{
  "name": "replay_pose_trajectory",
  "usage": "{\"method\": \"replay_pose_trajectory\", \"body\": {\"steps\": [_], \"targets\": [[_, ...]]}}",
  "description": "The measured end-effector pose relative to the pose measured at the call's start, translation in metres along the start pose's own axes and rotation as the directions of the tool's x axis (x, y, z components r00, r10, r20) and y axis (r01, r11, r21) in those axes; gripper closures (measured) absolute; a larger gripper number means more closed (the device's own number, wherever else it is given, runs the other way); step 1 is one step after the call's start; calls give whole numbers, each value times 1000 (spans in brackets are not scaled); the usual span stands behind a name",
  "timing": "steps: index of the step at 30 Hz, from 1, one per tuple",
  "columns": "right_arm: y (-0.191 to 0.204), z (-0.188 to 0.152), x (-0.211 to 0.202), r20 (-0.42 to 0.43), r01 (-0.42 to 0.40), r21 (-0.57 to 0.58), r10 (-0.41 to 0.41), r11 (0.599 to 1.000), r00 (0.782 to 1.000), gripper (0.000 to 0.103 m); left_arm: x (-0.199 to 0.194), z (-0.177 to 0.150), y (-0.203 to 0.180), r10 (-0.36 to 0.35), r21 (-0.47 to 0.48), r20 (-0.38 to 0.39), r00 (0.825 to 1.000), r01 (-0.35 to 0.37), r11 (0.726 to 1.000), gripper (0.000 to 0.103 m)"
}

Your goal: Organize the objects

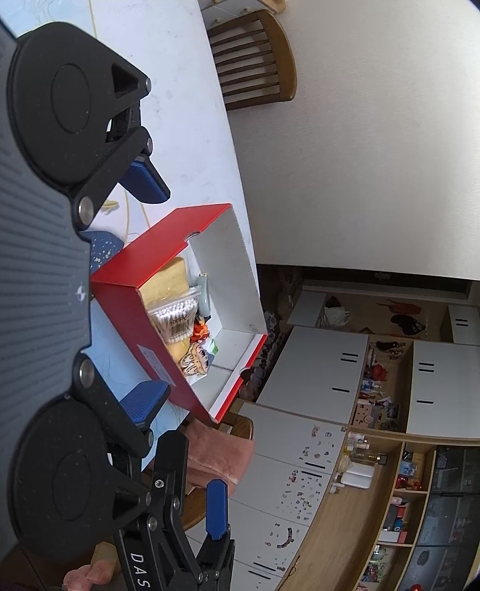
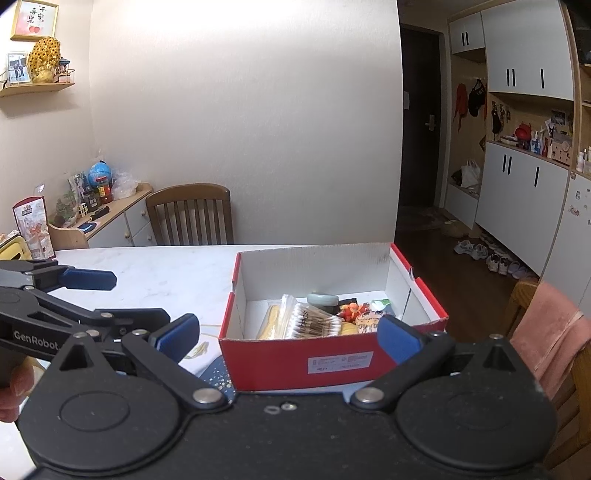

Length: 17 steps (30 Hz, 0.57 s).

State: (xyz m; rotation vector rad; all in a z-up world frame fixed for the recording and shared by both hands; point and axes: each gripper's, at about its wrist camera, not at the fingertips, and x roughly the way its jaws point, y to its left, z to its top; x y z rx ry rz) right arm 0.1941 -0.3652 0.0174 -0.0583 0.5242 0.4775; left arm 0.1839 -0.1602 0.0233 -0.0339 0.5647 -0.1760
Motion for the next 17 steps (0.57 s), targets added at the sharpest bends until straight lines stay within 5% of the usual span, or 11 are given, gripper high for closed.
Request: {"method": "replay_pose_trajectory", "body": {"steps": [17], "targets": [[6, -8, -2, -32, 9, -14, -9, 1000, 999, 0, -1, -8, 5, 18, 6, -8, 1000, -18, 1000, 1]]}}
